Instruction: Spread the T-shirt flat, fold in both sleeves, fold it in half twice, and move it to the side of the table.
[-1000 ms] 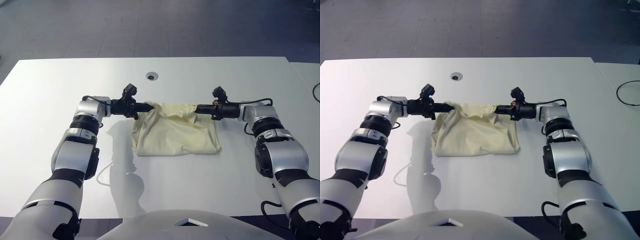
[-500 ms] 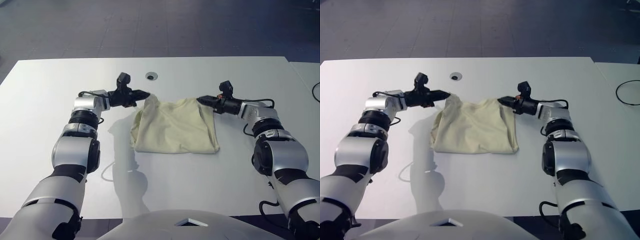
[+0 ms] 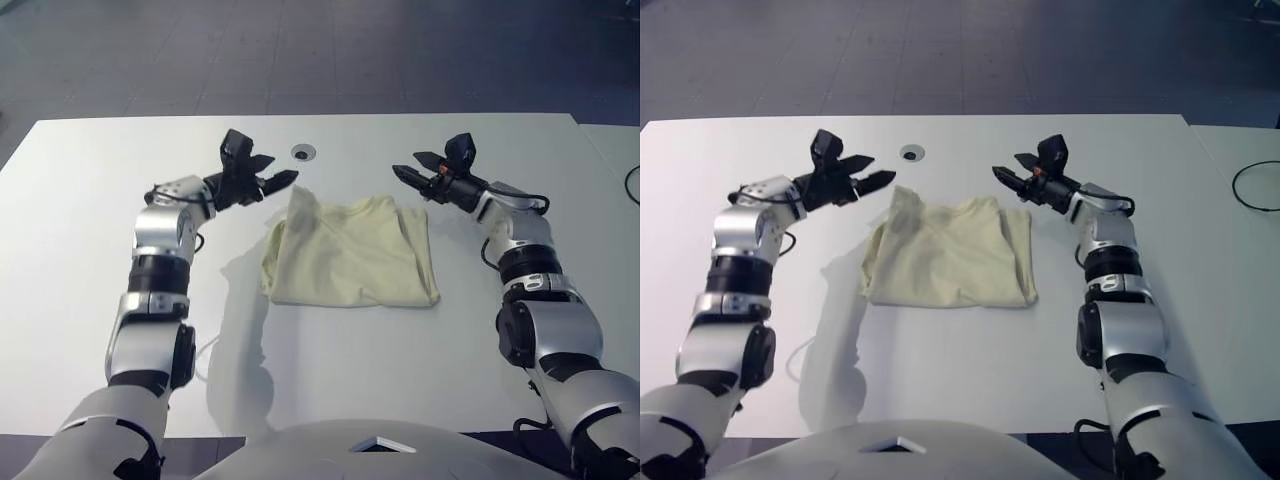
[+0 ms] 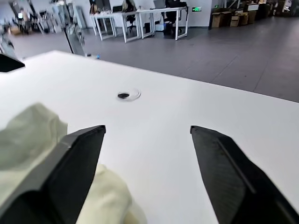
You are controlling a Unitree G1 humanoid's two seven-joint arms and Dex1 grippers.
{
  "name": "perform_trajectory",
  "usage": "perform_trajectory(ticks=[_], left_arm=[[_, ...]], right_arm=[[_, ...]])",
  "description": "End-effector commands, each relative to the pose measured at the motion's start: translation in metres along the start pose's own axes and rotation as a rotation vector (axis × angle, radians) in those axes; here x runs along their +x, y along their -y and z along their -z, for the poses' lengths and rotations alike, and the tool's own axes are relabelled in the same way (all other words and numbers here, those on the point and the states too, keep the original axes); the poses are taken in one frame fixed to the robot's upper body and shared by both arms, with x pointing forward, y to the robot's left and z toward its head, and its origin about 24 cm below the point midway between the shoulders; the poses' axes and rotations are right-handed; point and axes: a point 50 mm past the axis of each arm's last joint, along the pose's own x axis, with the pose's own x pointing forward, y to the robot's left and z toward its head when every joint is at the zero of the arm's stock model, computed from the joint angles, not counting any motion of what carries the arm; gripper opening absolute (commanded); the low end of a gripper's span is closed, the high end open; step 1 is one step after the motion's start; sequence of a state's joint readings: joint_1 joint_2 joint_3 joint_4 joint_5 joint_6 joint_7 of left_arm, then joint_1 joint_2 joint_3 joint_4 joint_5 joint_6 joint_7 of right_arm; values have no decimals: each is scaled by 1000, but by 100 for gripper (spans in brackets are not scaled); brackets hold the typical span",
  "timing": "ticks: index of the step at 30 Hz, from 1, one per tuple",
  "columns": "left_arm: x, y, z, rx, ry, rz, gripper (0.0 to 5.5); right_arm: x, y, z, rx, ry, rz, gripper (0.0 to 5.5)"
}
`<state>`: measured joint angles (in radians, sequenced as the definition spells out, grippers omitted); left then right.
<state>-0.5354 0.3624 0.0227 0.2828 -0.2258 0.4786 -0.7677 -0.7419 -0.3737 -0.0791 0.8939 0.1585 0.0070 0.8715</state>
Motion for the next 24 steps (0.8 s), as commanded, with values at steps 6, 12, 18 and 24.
perform_trajectory(ticks=[6, 12, 18, 24], left_arm=[[-46, 79, 35, 366, -255, -58, 527], [-51, 78, 48, 611, -403, -55, 540], [-46, 67, 60, 679, -480, -35, 540], [-33, 19, 55, 835, -557, 34, 540]], right_arm=[[-8, -15, 30, -527, -265, -128, 498], [-18, -10, 48, -689, -391, -153, 537], [-28, -17, 53, -764, -401, -252, 537], [-33, -31, 41, -874, -432, -373, 537]])
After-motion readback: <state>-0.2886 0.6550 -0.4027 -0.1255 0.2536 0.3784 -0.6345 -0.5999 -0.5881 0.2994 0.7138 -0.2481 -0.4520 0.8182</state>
